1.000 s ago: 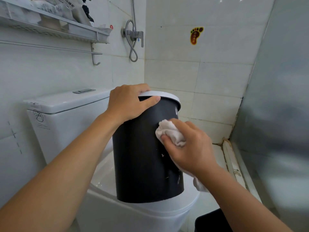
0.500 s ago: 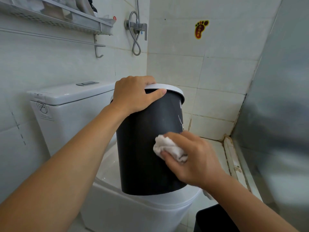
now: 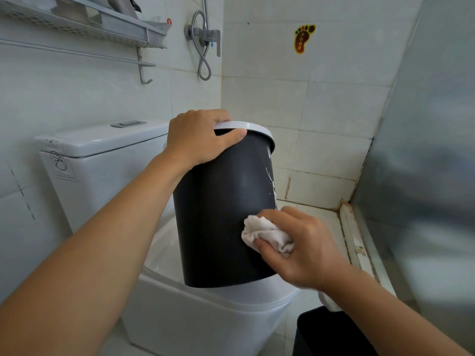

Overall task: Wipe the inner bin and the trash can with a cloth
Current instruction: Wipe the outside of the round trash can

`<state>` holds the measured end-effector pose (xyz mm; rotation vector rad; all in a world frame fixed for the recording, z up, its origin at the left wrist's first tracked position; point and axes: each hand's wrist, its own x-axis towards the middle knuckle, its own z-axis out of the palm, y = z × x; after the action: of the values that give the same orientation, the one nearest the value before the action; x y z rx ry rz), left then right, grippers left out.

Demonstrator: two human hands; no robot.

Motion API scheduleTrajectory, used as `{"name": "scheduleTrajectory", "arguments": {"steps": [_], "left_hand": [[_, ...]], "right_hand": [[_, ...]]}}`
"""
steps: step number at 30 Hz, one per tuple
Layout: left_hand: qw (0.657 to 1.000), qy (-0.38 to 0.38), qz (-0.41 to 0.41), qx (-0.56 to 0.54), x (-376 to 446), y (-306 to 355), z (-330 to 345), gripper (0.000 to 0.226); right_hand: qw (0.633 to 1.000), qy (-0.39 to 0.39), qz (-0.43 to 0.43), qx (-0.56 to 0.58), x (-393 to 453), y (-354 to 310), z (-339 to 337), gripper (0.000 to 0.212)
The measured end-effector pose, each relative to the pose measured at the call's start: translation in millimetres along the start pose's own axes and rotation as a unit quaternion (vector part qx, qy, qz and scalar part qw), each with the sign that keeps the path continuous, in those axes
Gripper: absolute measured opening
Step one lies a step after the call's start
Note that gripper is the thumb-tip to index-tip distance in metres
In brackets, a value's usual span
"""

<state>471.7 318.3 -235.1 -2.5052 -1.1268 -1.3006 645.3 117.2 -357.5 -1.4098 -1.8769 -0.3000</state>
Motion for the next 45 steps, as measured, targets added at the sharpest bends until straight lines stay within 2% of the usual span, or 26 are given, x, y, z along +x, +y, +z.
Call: {"name": "scheduleTrajectory", "arguments": {"steps": [4,6,8,13,16,19,21,24,27,29,36,41,45], "left_hand": [[1.0,-0.001,0.024,-0.015,-5.3,4.6,-1.7,0.044],[1.0,0.0,0.026,-0.015,-5.0,3.7,-1.9,0.039],[1.0,0.001,0.017,-0.013,-3.4,1.4,-1.5,0.039],[0.999,-0.006,-0.028,-0.016,1.6,-14.1,-1.2,0.038],[0.999,-0.004,-0.03,-0.029,0.0,-19.7,-2.8,0.035],[0.999,-0.001,-0.009,-0.045,-4.4,-17.8,-5.5,0.038],[0.999,0.002,-0.006,-0.039,-4.7,-16.8,-5.8,0.039],[0.999,-0.002,-0.016,-0.034,-2.0,-19.5,-4.0,0.037],[0.999,-0.004,-0.034,-0.039,0.9,-25.6,-2.2,0.036],[0.998,-0.002,-0.037,-0.041,1.0,-25.9,-1.9,0.036],[0.997,-0.009,-0.008,-0.082,-7.4,-12.1,-9.5,0.037],[0.996,-0.009,0.003,-0.089,-13.3,-4.0,-15.0,0.04],[0.996,-0.009,0.018,-0.09,-15.4,1.2,-14.9,0.04]], "right_hand": [[0.99,0.113,0.085,0.009,24.3,6.2,0.6,0.028],[0.985,0.131,0.11,-0.004,31.4,7.2,2.7,0.027],[0.99,0.113,0.085,-0.005,26.1,3.0,5.0,0.025],[0.998,-0.047,-0.029,0.011,-8.6,-3.4,4.4,0.025],[0.999,-0.021,-0.023,-0.021,-5.0,-0.1,5.2,0.026],[0.996,0.065,0.057,-0.01,7.4,6.5,9.5,0.029],[0.991,0.09,0.096,-0.019,11.0,10.0,11.9,0.029],[0.997,0.065,0.044,-0.024,-1.1,3.9,13.0,0.026],[0.999,-0.027,-0.038,-0.011,-20.7,-1.1,12.4,0.029],[0.997,-0.048,-0.05,-0.027,-24.7,-0.2,12.4,0.029],[0.999,0.051,0.008,-0.008,-0.9,-1.9,10.8,0.023],[0.989,0.122,0.087,0.017,31.0,0.1,7.7,0.03],[0.978,0.163,0.127,0.013,45.6,4.6,-1.6,0.022]]}}
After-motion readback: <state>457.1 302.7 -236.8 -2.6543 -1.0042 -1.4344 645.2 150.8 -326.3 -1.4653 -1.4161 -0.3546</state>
